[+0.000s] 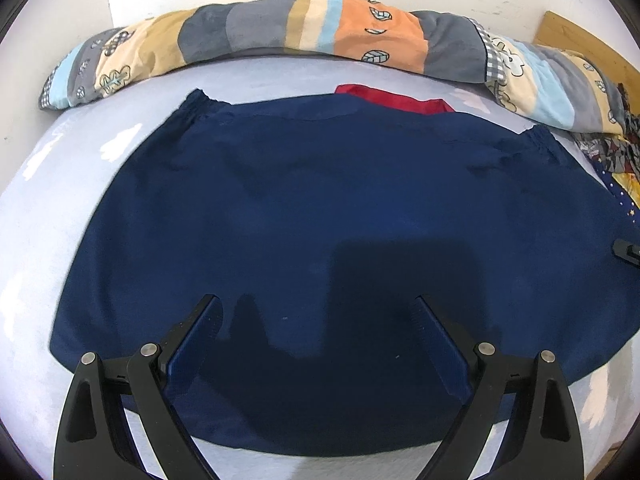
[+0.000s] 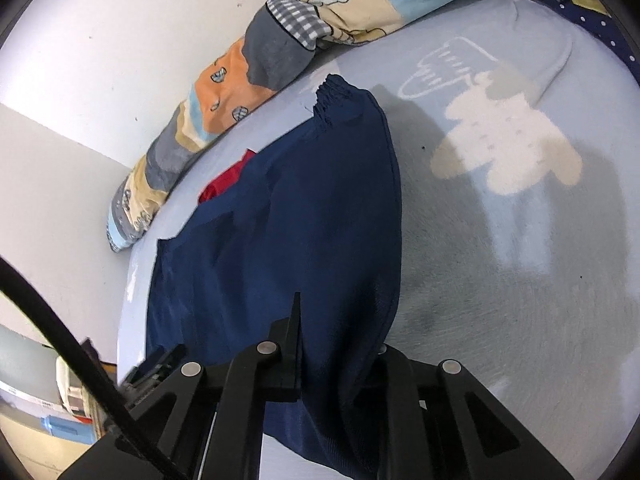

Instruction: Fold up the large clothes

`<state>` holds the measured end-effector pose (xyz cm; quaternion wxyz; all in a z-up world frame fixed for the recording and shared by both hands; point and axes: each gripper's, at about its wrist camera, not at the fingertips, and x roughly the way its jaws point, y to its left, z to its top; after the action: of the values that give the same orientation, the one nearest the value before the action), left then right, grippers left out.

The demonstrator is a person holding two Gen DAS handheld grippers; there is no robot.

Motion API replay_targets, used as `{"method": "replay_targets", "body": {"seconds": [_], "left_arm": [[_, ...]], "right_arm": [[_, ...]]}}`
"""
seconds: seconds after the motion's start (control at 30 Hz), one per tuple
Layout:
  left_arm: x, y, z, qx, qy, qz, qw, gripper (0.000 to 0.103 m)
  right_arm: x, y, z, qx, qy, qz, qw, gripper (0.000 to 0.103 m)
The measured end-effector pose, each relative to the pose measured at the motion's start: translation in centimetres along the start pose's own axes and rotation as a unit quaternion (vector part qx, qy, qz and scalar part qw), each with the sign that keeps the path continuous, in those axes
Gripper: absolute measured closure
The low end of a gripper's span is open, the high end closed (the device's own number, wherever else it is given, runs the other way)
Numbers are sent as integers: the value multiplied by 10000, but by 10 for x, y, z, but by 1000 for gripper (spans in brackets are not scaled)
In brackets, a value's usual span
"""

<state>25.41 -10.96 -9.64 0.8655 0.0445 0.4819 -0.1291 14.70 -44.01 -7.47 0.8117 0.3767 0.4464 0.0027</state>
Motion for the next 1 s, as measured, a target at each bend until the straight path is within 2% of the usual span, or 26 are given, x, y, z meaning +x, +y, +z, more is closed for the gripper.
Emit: {"method": "replay_targets", "body": {"seconds": [0.17,0.23,0.33,0.37,0.43,0.47,0.53,0.57,0.63,0.7,0.8,0.87,0.93,1.0], "left_arm": [[20,-15,-4,96,177,-38,9998,8],[25,-22,-7,283,143,180,9993,6],[21,-23,-3,213,108,279,9993,7],[12,-22,0,135,-87,406,9990,7],[-7,-23,5,105,-551,381,9977,7],[-10,-26,7,184,-602,400,9972,7],[8,-35,3,508,-159,246,9983,7],[28,-41,-5,725,302,163,9968,6],[27,-40,-9,675,59,227,9974,4],[22,-39,-3,644,139,137,9977,5],[-2,-22,5,377,-389,244,9982,5],[-7,-8,8,331,-440,270,9981,5],[-1,5,5,296,-277,322,9987,5],[14,14,-1,360,218,383,9984,6]], "right_arm": [[-9,13,-1,-42,-63,54,10000,89],[-11,17,-2,-73,-66,48,9999,89],[-13,22,-3,-70,-80,56,9999,89],[-13,24,-3,-66,-80,53,9999,89],[-15,27,-2,-75,-82,32,9999,89],[-15,29,-2,-70,-86,25,9999,89],[-15,33,-3,-98,-105,15,9999,89],[-16,37,-4,-102,-117,5,9999,89],[-18,42,-4,-112,-113,85,9998,90],[-20,51,-5,-180,-144,50,9997,90],[-24,67,-4,-222,-183,60,9996,90],[-24,80,-4,-268,-205,66,9994,90],[-24,96,-2,-300,-220,81,9993,90],[-22,120,0,-333,-212,95,9992,90]]}}
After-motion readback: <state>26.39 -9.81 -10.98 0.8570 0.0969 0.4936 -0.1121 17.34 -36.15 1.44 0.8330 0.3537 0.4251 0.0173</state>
